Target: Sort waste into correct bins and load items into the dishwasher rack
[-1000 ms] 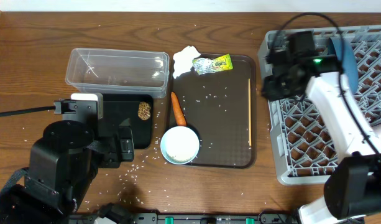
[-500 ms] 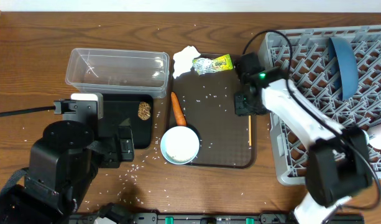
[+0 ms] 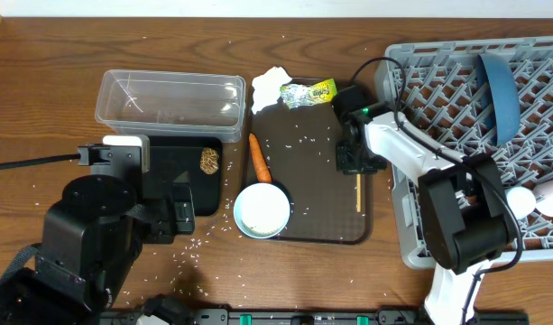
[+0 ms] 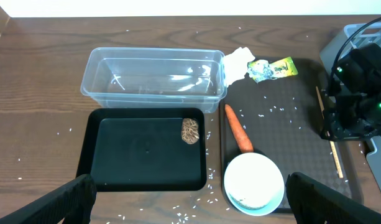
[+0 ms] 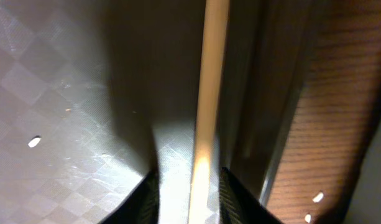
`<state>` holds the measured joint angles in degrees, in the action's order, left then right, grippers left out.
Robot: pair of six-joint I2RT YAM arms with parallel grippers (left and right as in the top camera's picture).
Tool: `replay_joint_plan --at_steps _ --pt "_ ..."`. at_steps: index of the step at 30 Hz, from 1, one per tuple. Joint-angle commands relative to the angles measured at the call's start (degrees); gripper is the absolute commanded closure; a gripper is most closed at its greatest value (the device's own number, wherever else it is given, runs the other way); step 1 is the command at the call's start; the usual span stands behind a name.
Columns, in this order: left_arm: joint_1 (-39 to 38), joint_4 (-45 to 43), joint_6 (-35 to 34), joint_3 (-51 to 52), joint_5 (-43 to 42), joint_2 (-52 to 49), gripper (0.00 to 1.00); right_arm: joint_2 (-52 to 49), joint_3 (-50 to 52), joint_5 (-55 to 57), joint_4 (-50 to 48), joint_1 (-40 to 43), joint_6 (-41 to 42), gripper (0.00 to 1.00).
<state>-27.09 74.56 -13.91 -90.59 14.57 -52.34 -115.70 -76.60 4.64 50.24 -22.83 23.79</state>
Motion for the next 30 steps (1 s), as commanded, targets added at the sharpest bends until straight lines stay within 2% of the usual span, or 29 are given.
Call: replay_joint_plan --at_steps 1,5,9,13,17,23,30 --pt "0.2 0.0 -0.3 -0.4 0.7 0.0 0.02 -4.4 0.7 -2.1 -0.7 0.7 -0.9 0.85" --pt "0.2 0.0 -0.3 -0.4 0.7 0.0 0.02 -3.6 0.7 -6.5 -2.6 0.7 -6.5 0.99" --pt "0.2 0.0 -0.3 -0.4 0.7 0.0 0.02 -0.3 -0.3 -10.8 -2.2 0.7 -10.8 0.99" --pt "0.2 0.0 -0.3 -0.4 0.7 0.0 0.02 7.3 -2.1 -13.7 -0.5 0.8 -12.9 0.99" --pt "0.2 0.0 -0.3 -0.4 0.7 0.0 0.02 17.7 -2.9 -7.3 0.6 2.5 -14.7 0.99" --pt "0.2 0.0 -0.3 -0.4 0.7 0.0 0.02 27.6 -2.9 -1.4 1.4 12.4 -22.7 0.99" --pt "0.2 0.0 -0.3 -0.4 0.7 0.0 0.02 24.4 -1.9 -5.9 0.1 22.7 -29.7 0.99"
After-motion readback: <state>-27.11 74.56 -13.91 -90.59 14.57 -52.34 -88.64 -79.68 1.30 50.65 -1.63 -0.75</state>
